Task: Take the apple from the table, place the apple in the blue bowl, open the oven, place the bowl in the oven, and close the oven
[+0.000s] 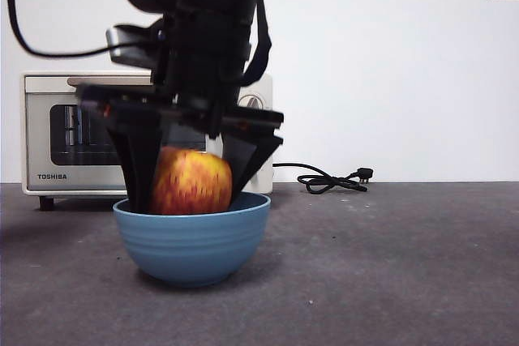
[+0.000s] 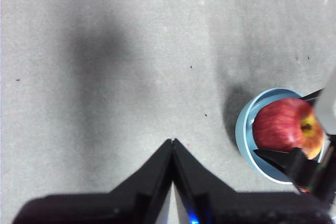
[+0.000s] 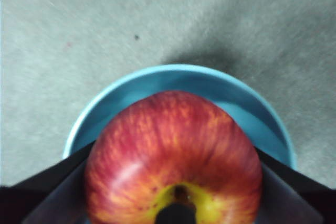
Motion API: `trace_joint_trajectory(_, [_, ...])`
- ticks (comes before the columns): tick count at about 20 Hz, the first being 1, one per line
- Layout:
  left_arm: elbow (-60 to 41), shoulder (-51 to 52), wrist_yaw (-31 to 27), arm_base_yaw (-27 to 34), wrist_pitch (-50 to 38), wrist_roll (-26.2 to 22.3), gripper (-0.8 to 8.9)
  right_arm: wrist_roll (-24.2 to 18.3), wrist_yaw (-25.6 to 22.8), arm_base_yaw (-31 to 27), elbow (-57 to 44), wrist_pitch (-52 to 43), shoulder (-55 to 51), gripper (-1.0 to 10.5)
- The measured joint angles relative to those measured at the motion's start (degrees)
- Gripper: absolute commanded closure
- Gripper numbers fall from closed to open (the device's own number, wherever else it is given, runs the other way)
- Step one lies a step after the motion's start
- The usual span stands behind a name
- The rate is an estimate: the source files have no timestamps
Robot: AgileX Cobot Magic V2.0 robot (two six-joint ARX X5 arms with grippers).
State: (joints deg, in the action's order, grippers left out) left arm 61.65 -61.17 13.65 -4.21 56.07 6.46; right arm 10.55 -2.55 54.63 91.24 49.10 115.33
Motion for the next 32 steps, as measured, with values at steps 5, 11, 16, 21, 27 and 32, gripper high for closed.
trace_joint_trajectory(5, [0.00, 0.00, 0.00, 0.00, 0.04, -0.31, 8.17, 0.02, -0.04, 0.00, -0.61, 0.44, 0.74, 8.1])
trace_joint_trajectory(11, [0.00, 0.00, 0.00, 0.00, 0.04, -0.44, 8.17, 0.83, -0.04, -0.33, -0.61, 0.55, 0.74, 6.5])
trace_joint_trajectory(16, [0.00, 0.00, 0.00, 0.00, 0.04, -0.44, 8.17, 0.87, -0.04, -0.33, -0.61, 0.74, 0.74, 4.3])
trace_joint_trajectory(21, [0.00, 0.00, 0.00, 0.00, 0.04, -0.46, 8.17, 0.87, -0.04, -0.33, -0.61, 0.72, 0.74, 4.4])
trace_joint_trajectory(27, [0.00, 0.00, 0.00, 0.00, -0.92, -1.07, 8.17, 0.87, -0.04, -0.33, 0.13, 3.96, -0.59, 4.4])
trace_joint_trajectory(32, [0.00, -0.24, 0.00, 0.00, -2.84, -2.67, 8.18, 0.85, -0.04, -0.33, 1.16, 8.00, -10.03, 5.5])
